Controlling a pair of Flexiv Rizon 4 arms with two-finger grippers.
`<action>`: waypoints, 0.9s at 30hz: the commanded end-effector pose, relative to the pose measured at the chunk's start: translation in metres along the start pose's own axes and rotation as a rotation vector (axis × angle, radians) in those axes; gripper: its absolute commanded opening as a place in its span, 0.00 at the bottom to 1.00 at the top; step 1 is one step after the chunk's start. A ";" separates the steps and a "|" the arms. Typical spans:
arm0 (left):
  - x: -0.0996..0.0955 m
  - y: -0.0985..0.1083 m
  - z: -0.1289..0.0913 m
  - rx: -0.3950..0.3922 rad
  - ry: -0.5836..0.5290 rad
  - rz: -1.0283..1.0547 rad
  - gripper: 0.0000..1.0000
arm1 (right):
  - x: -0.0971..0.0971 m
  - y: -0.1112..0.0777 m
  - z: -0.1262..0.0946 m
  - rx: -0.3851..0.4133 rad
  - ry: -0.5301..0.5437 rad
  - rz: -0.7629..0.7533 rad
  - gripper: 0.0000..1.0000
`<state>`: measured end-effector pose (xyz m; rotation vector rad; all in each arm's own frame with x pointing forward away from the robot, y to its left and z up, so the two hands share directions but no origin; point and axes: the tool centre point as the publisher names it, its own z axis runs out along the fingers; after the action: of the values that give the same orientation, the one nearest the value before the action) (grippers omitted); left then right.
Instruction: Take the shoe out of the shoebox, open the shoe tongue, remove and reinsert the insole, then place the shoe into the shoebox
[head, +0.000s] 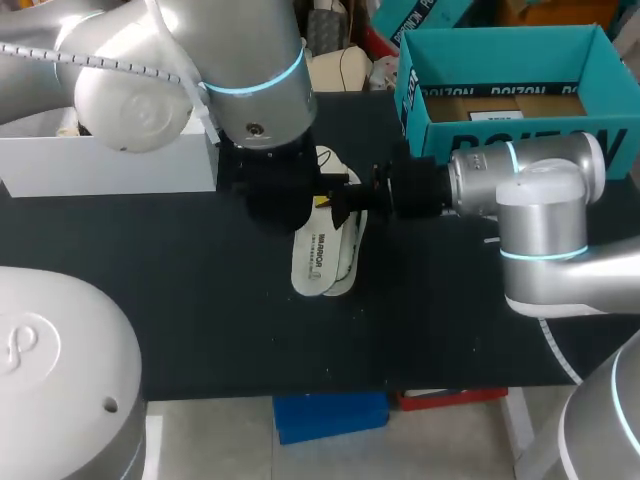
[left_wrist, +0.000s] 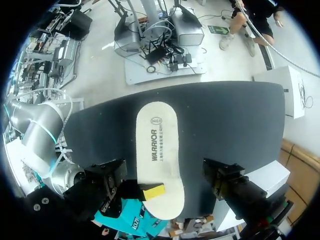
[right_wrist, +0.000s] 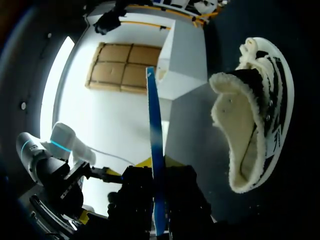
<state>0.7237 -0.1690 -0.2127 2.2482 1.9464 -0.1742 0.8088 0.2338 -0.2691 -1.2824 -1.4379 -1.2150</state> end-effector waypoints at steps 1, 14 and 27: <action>-0.005 0.020 -0.001 0.013 0.012 0.002 1.00 | 0.000 0.000 0.001 0.000 -0.003 0.001 0.00; 0.003 0.088 -0.010 -0.011 -0.014 -0.025 1.00 | 0.000 0.000 0.001 0.000 -0.003 0.001 0.00; 0.016 0.149 -0.005 -0.033 -0.003 -0.043 1.00 | 0.000 0.000 0.001 0.000 -0.003 0.001 0.00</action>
<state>0.8625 -0.1673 -0.2003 2.1742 1.9750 -0.1400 0.8088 0.2339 -0.2691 -1.2824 -1.4379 -1.2150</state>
